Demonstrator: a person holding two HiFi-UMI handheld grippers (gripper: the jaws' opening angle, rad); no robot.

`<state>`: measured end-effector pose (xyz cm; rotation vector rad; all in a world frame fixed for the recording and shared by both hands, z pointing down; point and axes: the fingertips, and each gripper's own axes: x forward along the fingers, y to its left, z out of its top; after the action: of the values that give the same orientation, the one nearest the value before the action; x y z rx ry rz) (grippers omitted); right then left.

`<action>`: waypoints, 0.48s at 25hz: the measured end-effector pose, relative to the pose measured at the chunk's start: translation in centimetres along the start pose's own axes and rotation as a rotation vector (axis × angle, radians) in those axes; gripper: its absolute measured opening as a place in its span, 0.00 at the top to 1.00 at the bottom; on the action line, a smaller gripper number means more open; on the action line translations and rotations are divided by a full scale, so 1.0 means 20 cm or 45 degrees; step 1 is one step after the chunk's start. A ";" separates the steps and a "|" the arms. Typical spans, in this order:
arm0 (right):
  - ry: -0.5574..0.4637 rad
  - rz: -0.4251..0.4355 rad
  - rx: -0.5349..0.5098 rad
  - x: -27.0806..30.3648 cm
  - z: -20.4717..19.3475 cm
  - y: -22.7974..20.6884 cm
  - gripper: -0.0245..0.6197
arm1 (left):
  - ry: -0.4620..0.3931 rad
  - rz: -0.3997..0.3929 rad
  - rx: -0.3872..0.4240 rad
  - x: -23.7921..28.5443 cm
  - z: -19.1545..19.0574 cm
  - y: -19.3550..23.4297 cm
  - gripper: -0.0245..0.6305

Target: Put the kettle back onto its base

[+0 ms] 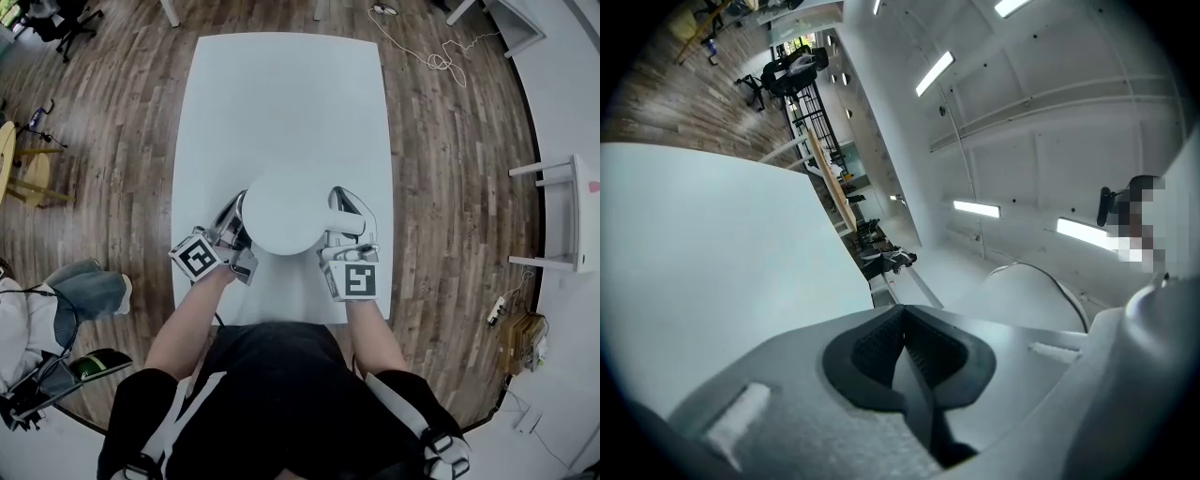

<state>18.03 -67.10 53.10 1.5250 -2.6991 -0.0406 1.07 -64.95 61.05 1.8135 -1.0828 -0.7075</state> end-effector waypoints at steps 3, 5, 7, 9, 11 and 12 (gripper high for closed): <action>-0.001 -0.004 -0.009 -0.01 0.00 0.00 0.95 | 0.008 0.022 0.014 -0.01 -0.01 0.01 0.97; 0.007 -0.009 -0.020 -0.03 -0.03 0.01 0.95 | 0.015 0.036 0.000 -0.02 -0.03 0.03 0.97; 0.009 -0.022 -0.008 -0.06 -0.05 0.01 0.95 | 0.009 0.016 -0.015 -0.02 -0.05 0.03 0.97; 0.003 -0.037 0.006 -0.06 -0.06 0.00 0.95 | -0.001 -0.010 -0.059 -0.02 -0.05 0.03 0.97; -0.006 -0.045 0.010 -0.07 -0.07 -0.01 0.95 | -0.005 -0.020 -0.092 -0.02 -0.06 0.03 0.97; -0.009 -0.047 0.008 -0.07 -0.07 0.00 0.95 | -0.002 -0.020 -0.094 -0.02 -0.07 0.03 0.97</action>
<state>18.89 -65.90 54.52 1.5794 -2.6795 -0.0387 1.68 -64.13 62.21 1.7604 -1.0320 -0.7489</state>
